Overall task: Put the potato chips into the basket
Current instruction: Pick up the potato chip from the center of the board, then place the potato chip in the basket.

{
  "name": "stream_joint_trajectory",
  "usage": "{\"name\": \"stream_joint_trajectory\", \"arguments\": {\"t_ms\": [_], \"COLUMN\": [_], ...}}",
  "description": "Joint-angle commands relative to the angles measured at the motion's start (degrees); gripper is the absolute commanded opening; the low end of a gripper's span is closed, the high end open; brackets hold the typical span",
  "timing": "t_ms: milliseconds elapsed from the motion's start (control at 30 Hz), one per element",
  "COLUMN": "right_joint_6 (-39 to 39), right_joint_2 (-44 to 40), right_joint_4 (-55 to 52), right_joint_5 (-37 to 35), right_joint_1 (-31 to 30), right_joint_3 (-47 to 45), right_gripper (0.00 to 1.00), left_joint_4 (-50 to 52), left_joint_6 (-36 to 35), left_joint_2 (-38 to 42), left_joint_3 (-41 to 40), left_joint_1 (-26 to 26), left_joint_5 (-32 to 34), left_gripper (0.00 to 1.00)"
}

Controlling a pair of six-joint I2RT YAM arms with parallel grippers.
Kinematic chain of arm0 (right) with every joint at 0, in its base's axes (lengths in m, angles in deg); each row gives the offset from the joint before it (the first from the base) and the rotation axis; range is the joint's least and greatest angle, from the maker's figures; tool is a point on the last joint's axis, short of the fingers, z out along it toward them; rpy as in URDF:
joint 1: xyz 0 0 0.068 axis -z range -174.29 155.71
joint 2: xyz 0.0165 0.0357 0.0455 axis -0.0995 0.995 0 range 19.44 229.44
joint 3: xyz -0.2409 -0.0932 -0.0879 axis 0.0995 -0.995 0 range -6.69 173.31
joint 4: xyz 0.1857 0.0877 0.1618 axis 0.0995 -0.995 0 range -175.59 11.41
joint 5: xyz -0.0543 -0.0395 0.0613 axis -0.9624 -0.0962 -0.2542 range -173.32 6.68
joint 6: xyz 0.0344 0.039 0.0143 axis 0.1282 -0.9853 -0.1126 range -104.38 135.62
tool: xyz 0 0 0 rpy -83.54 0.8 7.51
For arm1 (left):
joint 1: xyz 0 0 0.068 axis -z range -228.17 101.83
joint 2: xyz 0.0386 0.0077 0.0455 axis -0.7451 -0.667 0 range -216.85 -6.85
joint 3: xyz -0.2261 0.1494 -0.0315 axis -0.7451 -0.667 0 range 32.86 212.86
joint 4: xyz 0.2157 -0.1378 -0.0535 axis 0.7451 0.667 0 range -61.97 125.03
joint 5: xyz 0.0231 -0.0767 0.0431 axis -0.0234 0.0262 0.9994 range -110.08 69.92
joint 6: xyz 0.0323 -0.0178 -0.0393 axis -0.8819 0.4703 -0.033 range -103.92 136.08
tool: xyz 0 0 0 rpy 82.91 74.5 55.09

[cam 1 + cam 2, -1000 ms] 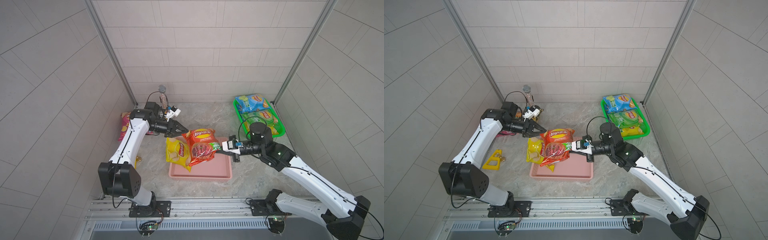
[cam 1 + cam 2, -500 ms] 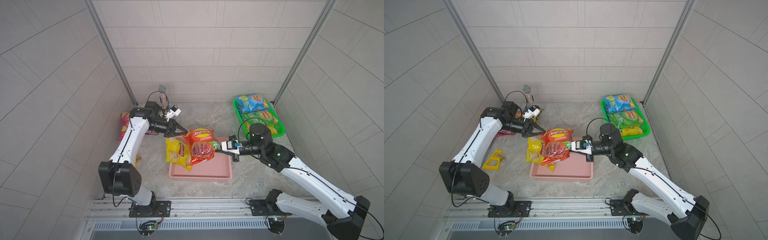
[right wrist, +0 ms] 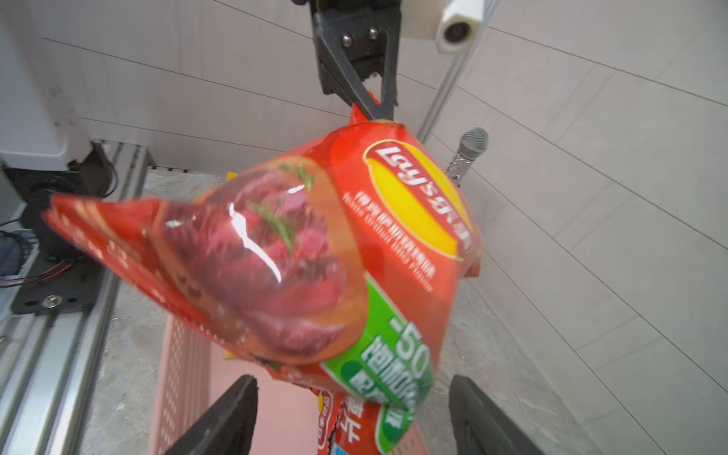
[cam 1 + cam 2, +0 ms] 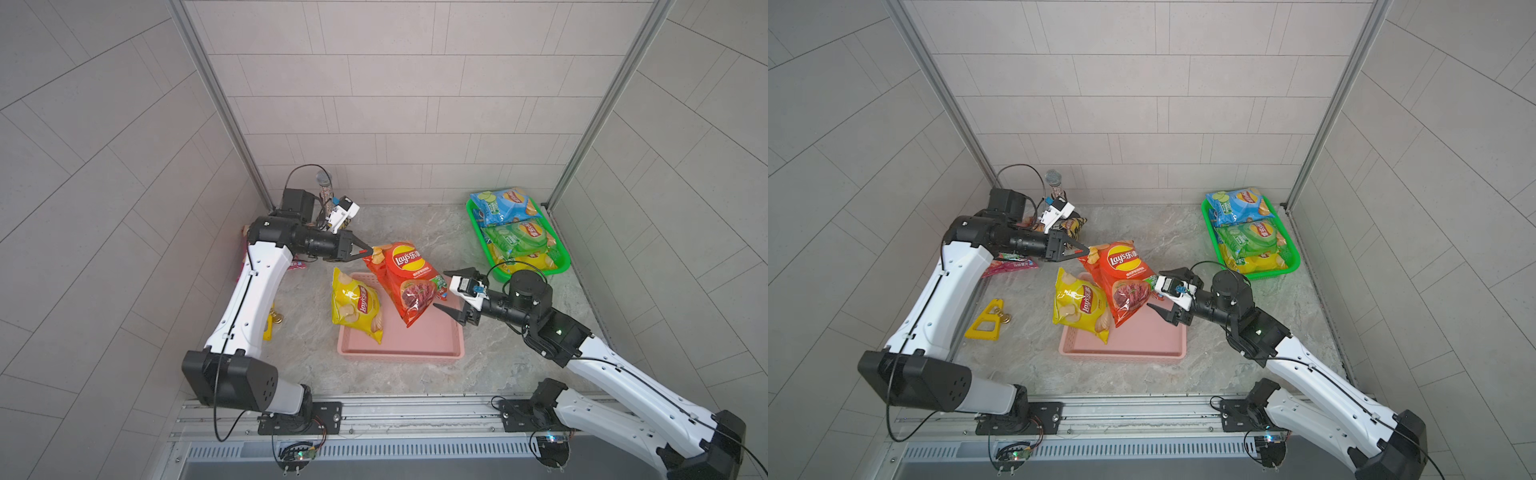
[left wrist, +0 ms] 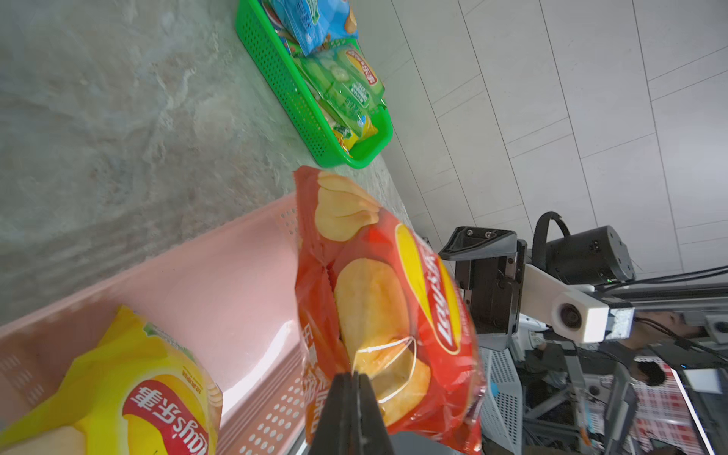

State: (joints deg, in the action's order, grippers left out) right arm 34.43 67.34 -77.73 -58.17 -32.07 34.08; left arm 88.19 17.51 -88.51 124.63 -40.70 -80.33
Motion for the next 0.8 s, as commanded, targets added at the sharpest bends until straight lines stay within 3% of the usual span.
{"name": "stream_joint_trajectory", "arguments": {"t_ms": [0, 200, 433, 767], "right_joint_6": [-7.0, -18.5, -35.8, -38.7], "right_joint_2": [-2.6, -4.8, 0.3, 5.0], "right_joint_4": [6.1, 12.1, 14.4, 17.7], "right_joint_5": [-8.6, -15.6, -15.1, -11.3], "right_joint_1": [0.0, 0.0, 0.0, -0.2], "right_joint_3": [-2.7, -8.2, -8.4, -9.9], "right_gripper": [0.84, 0.95, 0.98, 0.96], "left_joint_4": [-7.6, -10.5, -13.0, -11.0], "left_joint_6": [3.4, 2.1, 0.2, -9.1], "left_joint_2": [2.1, 3.2, 4.6, 6.7], "left_joint_3": [-1.2, -4.9, -9.4, -13.6], "left_joint_1": [2.3, 8.5, 12.9, 17.1], "left_joint_5": [6.4, 16.5, 20.9, 23.9], "left_gripper": [0.00, 0.00, 0.00, 0.00]}}
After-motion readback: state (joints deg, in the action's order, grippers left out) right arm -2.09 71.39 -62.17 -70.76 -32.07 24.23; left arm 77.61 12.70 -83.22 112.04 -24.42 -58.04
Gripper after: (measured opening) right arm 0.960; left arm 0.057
